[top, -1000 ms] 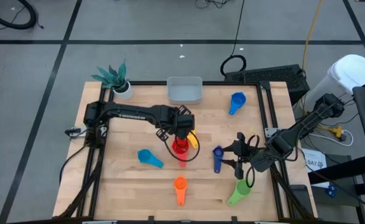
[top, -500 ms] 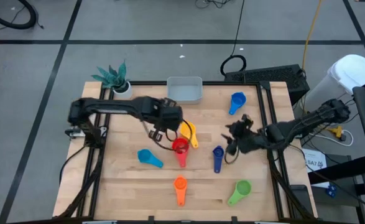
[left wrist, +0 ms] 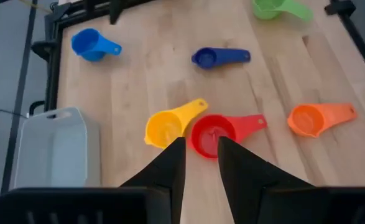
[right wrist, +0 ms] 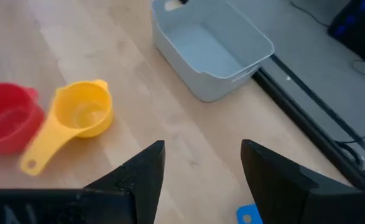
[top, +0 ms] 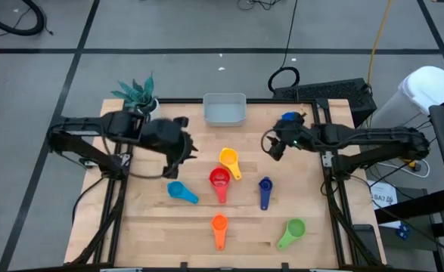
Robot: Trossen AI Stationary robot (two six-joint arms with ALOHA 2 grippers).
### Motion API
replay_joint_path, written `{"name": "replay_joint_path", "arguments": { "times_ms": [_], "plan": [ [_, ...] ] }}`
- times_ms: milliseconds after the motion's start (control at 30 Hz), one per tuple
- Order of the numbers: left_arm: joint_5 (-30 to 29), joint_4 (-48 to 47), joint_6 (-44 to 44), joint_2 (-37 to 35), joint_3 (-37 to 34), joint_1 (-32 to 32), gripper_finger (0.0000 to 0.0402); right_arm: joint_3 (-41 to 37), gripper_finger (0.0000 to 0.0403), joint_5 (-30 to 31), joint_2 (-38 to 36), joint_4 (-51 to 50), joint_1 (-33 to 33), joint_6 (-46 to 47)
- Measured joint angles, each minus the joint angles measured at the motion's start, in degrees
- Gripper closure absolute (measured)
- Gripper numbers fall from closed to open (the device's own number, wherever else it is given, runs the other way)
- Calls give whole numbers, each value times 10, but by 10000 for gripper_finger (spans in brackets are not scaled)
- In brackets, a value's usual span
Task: Nest measuring cups in basket
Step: Stack the blue measuring cup on top of the red measuring cup
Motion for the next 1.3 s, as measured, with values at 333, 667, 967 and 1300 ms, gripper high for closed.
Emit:
{"name": "replay_joint_path", "arguments": {
  "times_ms": [333, 667, 967, 1300],
  "plan": [
    [-107, 40, -137, -47, -151, -139, 305, 63, 197, -2, 71, -119, -125, -13],
    [-226, 204, -236, -133, -278, -278, 305, 63, 197, -76, 119, -164, -252, -4],
    [-288, 255, -287, -145, -336, -343, 305, 63, 197, -95, 162, -165, -306, -8],
    [-301, 277, -289, -144, -352, -349, 305, 63, 197, -133, 239, -125, -334, 6]
  ]
}}
